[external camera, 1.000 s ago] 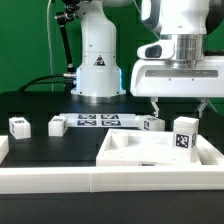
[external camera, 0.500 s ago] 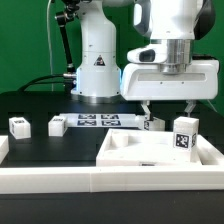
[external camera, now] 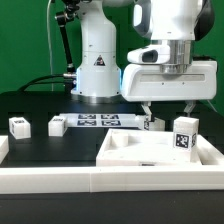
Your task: Assemble square table
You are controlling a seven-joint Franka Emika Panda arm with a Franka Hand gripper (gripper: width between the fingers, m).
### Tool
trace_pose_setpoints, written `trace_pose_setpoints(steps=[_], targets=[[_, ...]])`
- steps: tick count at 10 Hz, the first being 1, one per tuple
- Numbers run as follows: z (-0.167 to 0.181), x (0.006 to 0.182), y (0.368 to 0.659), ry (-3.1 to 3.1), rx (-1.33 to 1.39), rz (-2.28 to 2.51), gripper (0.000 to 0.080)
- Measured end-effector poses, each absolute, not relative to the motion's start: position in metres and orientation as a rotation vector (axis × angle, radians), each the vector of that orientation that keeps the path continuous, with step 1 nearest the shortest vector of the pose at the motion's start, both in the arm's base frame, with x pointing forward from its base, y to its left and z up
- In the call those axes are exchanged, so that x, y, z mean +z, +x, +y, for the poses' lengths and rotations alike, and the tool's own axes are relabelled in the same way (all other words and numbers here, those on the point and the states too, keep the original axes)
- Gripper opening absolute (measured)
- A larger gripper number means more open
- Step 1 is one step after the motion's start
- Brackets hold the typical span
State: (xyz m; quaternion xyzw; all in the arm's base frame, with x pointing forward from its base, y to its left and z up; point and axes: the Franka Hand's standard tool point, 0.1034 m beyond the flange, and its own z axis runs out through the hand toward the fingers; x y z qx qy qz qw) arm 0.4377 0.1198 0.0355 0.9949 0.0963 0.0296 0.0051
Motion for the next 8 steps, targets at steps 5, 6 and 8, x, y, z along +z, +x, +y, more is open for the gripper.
trace_pose_setpoints(steps=[5, 6, 8], targets=[[0.106, 0.035, 0.443, 3.085, 0.104, 0.486, 0.0649], [0.106, 0.035, 0.443, 3.085, 0.104, 0.486, 0.0649], [0.105, 0.034, 0.443, 3.084, 0.102, 0.489, 0.0649]])
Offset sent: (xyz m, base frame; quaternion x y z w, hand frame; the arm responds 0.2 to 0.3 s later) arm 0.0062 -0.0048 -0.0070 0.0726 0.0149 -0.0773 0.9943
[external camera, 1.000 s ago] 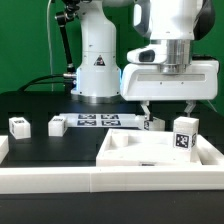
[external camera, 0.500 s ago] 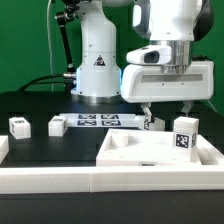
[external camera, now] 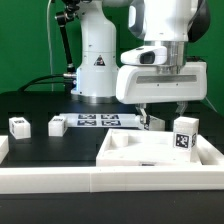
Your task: Assemble square table
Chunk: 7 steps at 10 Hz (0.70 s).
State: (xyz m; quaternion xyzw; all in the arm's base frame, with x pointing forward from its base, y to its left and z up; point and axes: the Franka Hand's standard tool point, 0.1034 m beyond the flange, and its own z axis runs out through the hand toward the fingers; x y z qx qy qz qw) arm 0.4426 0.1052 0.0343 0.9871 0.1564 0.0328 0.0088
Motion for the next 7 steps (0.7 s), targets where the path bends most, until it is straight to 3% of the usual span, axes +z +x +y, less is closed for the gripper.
trace_pose_setpoints(steps=[7], targets=[[0.0941, 0.0334, 0.4460, 3.057, 0.114, 0.601, 0.0649]])
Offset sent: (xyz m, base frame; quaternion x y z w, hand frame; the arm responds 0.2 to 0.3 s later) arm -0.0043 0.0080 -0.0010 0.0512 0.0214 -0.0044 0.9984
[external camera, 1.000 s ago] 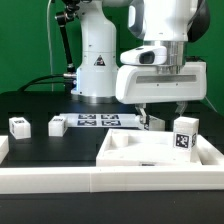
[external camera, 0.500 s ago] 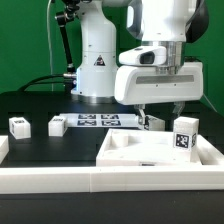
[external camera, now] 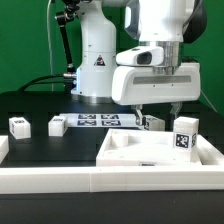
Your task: Assemble square table
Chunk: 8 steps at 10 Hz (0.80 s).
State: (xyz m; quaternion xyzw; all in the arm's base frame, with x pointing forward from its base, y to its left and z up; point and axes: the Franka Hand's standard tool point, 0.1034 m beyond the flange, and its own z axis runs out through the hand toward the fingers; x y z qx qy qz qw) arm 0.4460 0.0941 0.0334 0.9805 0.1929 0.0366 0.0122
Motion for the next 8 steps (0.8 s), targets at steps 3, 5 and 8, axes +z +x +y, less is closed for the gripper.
trace_pose_setpoints(steps=[3, 5, 8], targets=[[0.112, 0.032, 0.438, 3.059, 0.105, 0.650, 0.0649], [0.126, 0.035, 0.435, 3.059, 0.103, 0.685, 0.0649], [0.124, 0.034, 0.435, 3.059, 0.102, 0.680, 0.0649]])
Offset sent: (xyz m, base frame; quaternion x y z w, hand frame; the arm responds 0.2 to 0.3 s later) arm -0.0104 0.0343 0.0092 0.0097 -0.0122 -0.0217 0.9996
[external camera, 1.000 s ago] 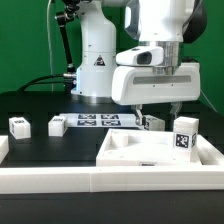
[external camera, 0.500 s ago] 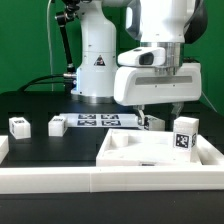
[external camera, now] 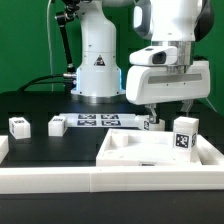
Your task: Assemble square table
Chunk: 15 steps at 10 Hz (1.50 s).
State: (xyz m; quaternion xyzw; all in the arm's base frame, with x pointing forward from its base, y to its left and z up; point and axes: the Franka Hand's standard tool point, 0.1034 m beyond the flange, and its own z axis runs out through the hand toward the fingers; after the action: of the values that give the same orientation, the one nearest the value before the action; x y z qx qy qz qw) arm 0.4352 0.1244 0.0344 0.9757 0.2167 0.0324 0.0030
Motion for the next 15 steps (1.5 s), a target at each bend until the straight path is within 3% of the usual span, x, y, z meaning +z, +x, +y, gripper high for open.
trace_pose_setpoints(steps=[7, 15], targets=[[0.105, 0.031, 0.439, 3.003, 0.108, 0.884, 0.0649], [0.119, 0.028, 0.431, 3.008, 0.095, 0.901, 0.0649]])
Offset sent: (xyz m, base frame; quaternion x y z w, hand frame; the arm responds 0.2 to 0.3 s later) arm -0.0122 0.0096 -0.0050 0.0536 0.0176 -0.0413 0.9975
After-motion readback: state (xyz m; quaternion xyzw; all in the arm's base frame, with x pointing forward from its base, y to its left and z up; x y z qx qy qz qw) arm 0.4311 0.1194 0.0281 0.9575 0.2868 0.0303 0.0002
